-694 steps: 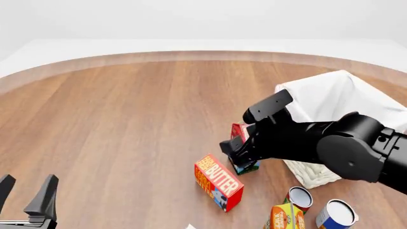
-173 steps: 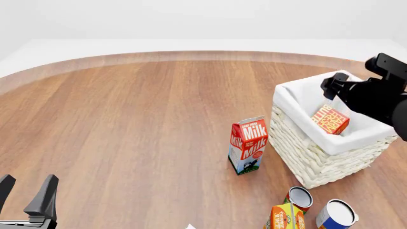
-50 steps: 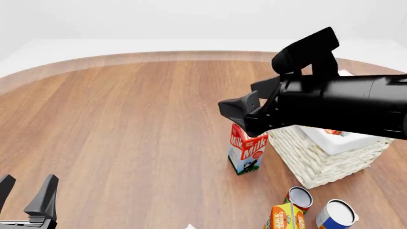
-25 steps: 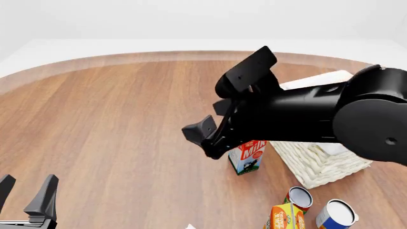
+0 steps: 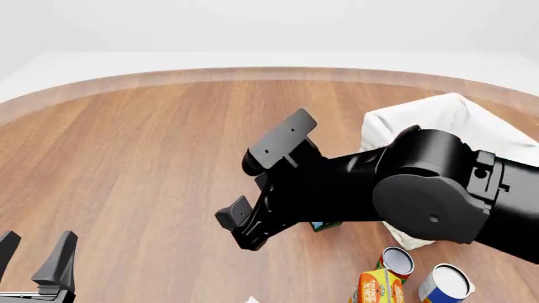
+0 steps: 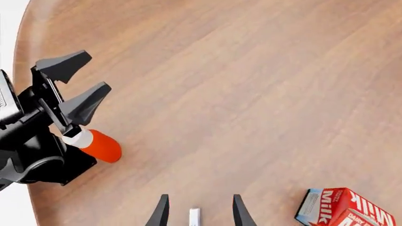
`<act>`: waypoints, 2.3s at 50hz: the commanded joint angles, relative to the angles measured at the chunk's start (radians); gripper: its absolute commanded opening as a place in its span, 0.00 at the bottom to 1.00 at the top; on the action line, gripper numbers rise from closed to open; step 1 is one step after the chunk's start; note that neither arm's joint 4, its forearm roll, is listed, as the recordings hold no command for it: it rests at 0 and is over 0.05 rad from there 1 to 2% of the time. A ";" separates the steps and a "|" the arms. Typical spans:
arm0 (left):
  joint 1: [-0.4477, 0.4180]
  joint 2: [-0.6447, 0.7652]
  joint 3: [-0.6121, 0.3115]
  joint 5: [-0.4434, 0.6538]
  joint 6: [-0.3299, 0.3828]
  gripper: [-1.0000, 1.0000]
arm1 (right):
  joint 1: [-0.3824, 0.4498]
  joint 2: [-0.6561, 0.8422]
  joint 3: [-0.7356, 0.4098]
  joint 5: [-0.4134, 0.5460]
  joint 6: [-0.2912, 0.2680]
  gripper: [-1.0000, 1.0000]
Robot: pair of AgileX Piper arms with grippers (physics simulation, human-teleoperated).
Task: Pick up the cream cheese box and the butter, and put them in the basket.
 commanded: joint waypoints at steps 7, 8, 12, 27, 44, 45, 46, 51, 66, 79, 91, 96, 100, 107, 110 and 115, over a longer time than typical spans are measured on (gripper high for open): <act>0.000 0.000 0.000 0.000 0.000 1.00 | 0.020 0.029 0.050 -0.027 0.040 1.00; 0.000 0.000 0.000 0.000 0.000 1.00 | 0.018 0.030 0.056 -0.031 0.041 1.00; 0.000 0.000 0.000 0.000 0.000 1.00 | 0.011 0.030 0.077 -0.042 0.050 1.00; 0.000 0.000 0.000 0.000 0.000 1.00 | 0.004 0.048 0.113 -0.067 0.087 1.00; 0.000 0.000 0.000 0.000 0.000 1.00 | 0.003 0.054 0.190 -0.125 0.136 1.00; 0.000 0.000 0.000 0.000 0.000 1.00 | 0.003 0.054 0.190 -0.125 0.136 1.00; 0.000 0.000 0.000 0.000 0.000 1.00 | 0.004 0.054 0.196 -0.131 0.144 1.00; 0.000 0.000 0.000 0.000 0.000 1.00 | 0.015 0.063 0.209 -0.146 0.155 1.00; 0.000 0.000 0.000 0.000 0.000 1.00 | 0.015 0.069 0.262 -0.192 0.176 1.00; 0.000 0.000 0.000 0.000 0.000 1.00 | 0.025 0.094 0.289 -0.236 0.199 1.00; 0.000 0.000 0.000 0.000 0.000 1.00 | 0.032 0.109 0.317 -0.266 0.219 1.00; 0.000 0.000 0.000 0.000 0.000 1.00 | 0.036 0.110 0.316 -0.263 0.222 1.00; 0.000 0.000 0.000 0.000 0.000 1.00 | 0.042 0.118 0.324 -0.270 0.227 1.00; 0.000 0.000 0.000 0.000 0.000 1.00 | 0.043 0.126 0.340 -0.286 0.229 1.00; 0.000 0.000 0.000 0.000 0.000 1.00 | 0.042 0.129 0.344 -0.290 0.229 1.00; 0.000 0.000 0.000 0.000 0.000 1.00 | 0.038 0.132 0.351 -0.298 0.231 1.00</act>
